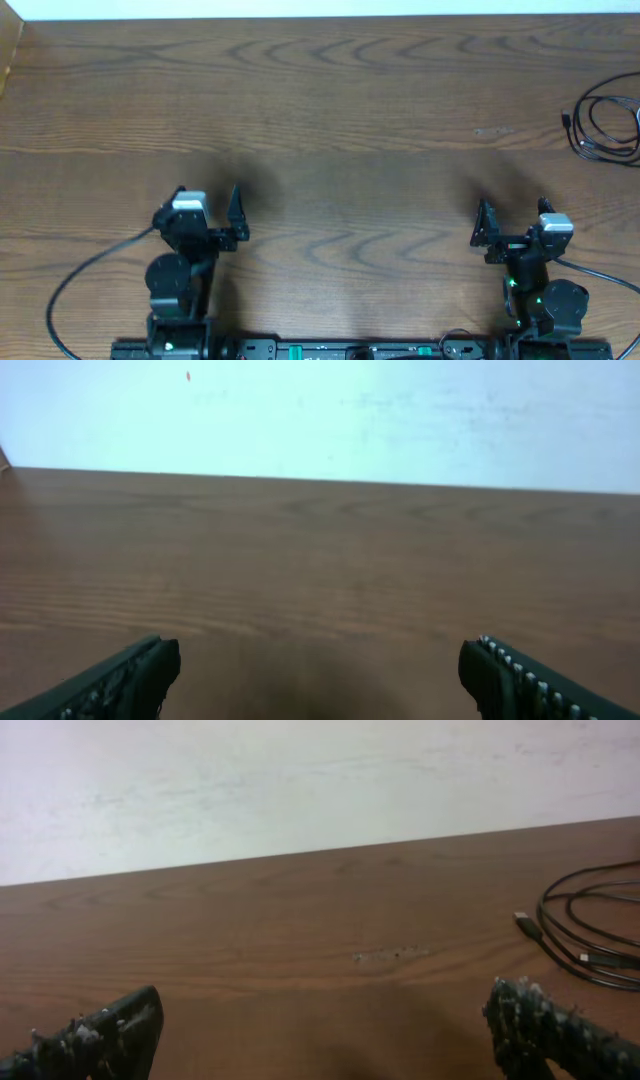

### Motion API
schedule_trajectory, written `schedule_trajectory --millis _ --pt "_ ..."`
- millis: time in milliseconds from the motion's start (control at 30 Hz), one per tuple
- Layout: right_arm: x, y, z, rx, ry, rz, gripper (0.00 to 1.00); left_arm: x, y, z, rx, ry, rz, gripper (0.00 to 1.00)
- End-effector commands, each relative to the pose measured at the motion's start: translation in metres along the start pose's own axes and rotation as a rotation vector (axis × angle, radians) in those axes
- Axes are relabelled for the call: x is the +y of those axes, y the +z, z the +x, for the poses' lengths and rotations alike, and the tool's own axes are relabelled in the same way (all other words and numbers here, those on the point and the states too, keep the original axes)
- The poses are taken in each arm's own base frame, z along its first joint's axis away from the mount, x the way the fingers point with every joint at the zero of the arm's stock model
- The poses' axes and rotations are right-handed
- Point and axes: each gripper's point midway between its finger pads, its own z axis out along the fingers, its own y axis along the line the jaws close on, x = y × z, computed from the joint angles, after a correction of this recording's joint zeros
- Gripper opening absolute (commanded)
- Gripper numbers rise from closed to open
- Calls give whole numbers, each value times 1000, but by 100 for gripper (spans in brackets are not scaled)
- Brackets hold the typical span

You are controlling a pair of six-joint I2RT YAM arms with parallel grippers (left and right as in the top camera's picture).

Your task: Untangle cables

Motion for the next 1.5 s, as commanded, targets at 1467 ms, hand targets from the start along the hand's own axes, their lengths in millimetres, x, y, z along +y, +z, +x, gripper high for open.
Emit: schedule_trajectory --millis 1467 --pt "-1 0 1 -1 -14 1 99 6 -12 39 -10 46 -23 94"
